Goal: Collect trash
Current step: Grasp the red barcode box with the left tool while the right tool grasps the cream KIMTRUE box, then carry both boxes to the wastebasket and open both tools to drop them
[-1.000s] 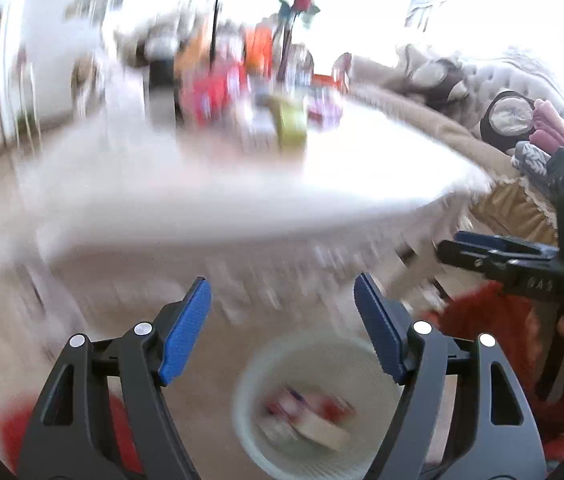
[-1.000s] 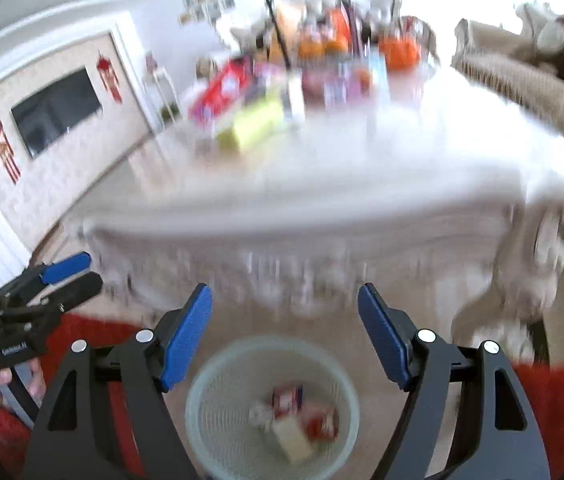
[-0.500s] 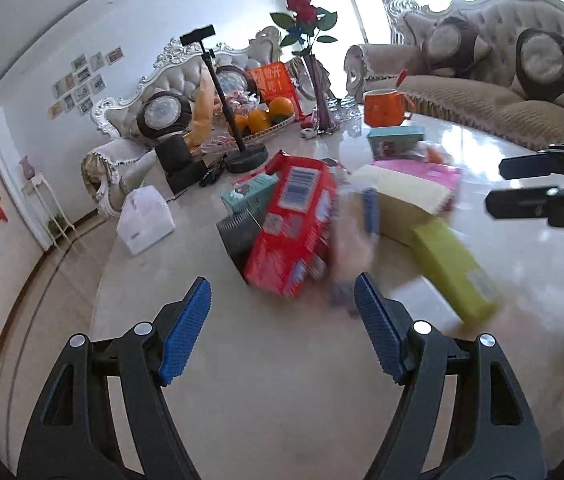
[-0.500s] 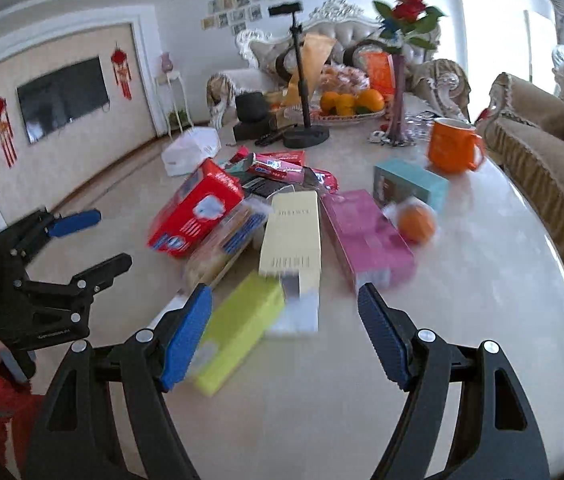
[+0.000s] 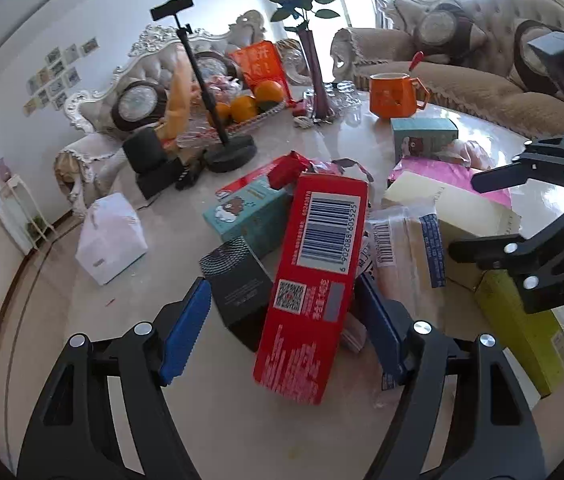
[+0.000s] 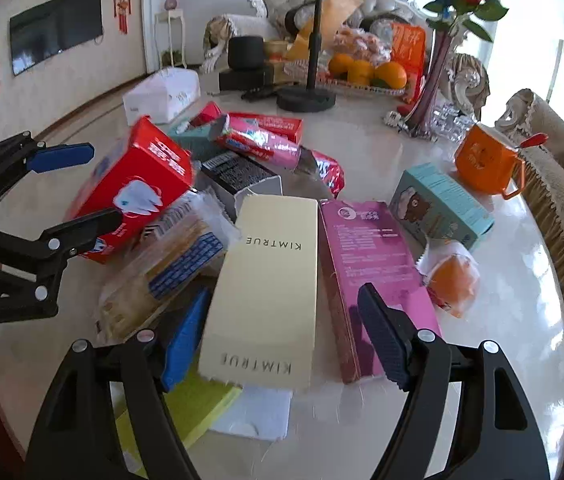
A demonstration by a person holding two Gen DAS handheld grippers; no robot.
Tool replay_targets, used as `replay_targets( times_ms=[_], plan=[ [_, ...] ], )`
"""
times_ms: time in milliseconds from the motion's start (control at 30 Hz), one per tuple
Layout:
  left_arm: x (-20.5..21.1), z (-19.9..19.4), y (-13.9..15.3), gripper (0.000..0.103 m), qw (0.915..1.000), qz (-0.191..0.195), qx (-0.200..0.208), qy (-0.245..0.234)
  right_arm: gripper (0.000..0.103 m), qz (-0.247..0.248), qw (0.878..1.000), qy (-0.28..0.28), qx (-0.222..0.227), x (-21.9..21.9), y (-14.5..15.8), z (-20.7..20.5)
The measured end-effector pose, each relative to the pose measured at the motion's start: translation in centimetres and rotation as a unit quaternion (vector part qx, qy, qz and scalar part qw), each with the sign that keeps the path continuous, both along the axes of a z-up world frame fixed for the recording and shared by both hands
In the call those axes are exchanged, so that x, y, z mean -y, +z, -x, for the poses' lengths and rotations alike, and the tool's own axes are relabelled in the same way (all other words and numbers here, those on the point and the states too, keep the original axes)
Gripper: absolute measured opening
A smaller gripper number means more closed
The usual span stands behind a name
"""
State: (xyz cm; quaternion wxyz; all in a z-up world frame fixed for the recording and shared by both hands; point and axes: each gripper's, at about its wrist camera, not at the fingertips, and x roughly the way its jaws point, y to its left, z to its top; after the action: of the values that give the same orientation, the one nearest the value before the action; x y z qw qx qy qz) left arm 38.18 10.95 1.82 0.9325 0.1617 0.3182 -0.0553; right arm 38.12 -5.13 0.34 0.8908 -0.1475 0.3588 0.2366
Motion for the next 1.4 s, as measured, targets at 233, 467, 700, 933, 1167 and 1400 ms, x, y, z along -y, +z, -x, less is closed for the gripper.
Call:
replay_targets(
  times_ms=[233, 467, 700, 933, 1167, 1400],
  plan=[
    [0.1, -1.0, -0.4, 0.071, 0.9998, 0.01, -0.013, -0.005, 0.071, 0.018, 1.0, 0.009, 0.008, -1.1, -0.1, -0.3],
    [0.0, -1.1, -0.9, 0.039, 0.9988, 0.032, -0.036, 0.0, 0.05, 0.009, 1.0, 0.022, 0.004, -1.2, 0.0, -0.2],
    [-0.4, -0.9, -0.7, 0.036, 0.9974, 0.061, -0.036, 0.012, 0.048, 0.008, 0.999, 0.021, -0.032, -1.8, -1.3, -2.0],
    [-1.9, 0.2, 0.6, 0.035, 0.9936, 0.107, -0.023, 0.025, 0.047, -0.097, 0.995, -0.005, -0.032, 1.3, 1.8, -1.5],
    [-3.0, 2.1, 3.7, 0.035, 0.9886, 0.146, 0.005, 0.037, 0.047, -0.167, 0.985, -0.048, 0.014, 5.2, 7.1, -0.6],
    [-1.3, 11.4, 6.8, 0.035, 0.9843, 0.173, 0.032, 0.017, 0.047, -0.188, 0.981, 0.024, 0.051, 8.1, 8.8, 10.6]
  ],
)
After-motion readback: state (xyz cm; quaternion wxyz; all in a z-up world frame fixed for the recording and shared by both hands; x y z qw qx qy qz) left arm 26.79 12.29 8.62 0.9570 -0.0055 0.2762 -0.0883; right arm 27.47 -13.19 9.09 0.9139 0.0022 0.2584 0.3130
